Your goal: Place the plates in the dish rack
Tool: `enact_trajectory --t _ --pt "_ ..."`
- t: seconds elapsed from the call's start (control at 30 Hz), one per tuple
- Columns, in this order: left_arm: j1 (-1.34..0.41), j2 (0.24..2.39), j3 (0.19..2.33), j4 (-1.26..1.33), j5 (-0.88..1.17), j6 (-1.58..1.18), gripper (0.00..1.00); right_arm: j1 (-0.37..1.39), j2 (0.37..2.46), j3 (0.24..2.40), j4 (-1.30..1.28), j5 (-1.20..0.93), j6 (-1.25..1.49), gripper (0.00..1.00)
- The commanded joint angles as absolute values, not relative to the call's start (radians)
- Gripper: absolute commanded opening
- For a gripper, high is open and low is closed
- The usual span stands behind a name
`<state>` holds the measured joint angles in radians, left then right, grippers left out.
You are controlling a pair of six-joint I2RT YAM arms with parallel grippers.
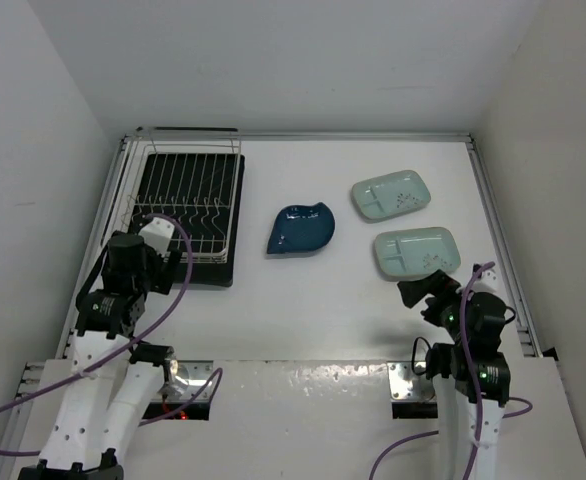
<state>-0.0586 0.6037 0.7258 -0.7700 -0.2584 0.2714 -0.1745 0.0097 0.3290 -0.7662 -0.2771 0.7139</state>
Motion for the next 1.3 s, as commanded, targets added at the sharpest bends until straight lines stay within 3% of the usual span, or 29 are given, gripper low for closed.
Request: enact_trajectory --t 0.0,0.13,0.33,0.5,0.6,0.67,0.9,1.27 --pt "-0.049 0.589 0.732 -0.724 -0.255 0.267 0.93 -0.175 0.029 0.357 -0.750 -0.255 0.730 1.00" --pt "-0.049 0.598 0.813 -0.738 -0.158 0.356 0.95 -0.176 0.066 0.359 -0.750 -0.262 0.718 1.00" --pt "-0.107 0.823 1.294 -0.866 0.093 0.512 0.94 -0.176 0.185 0.347 -0.677 -0.311 0.709 1.00" --pt "-0.372 1.417 1.796 -1.156 -0.049 0.443 0.80 -0.178 0.403 0.354 -0.491 -0.403 0.721 1.00" --pt "-0.643 1.666 1.998 -1.155 -0.132 0.407 0.82 -0.176 0.553 0.391 -0.381 -0.405 0.724 1.00" --pt "-0.693 1.761 2.023 -1.105 -0.118 0.407 0.87 -0.175 0.619 0.413 -0.350 -0.396 0.721 1.00" --pt "-0.681 2.217 2.307 -1.040 -0.100 0.270 0.83 -0.176 0.788 0.545 -0.376 -0.361 0.594 0.99" --pt "-0.533 2.358 2.200 -0.914 0.075 0.161 0.82 -0.157 0.949 0.567 -0.221 -0.396 0.637 0.97"
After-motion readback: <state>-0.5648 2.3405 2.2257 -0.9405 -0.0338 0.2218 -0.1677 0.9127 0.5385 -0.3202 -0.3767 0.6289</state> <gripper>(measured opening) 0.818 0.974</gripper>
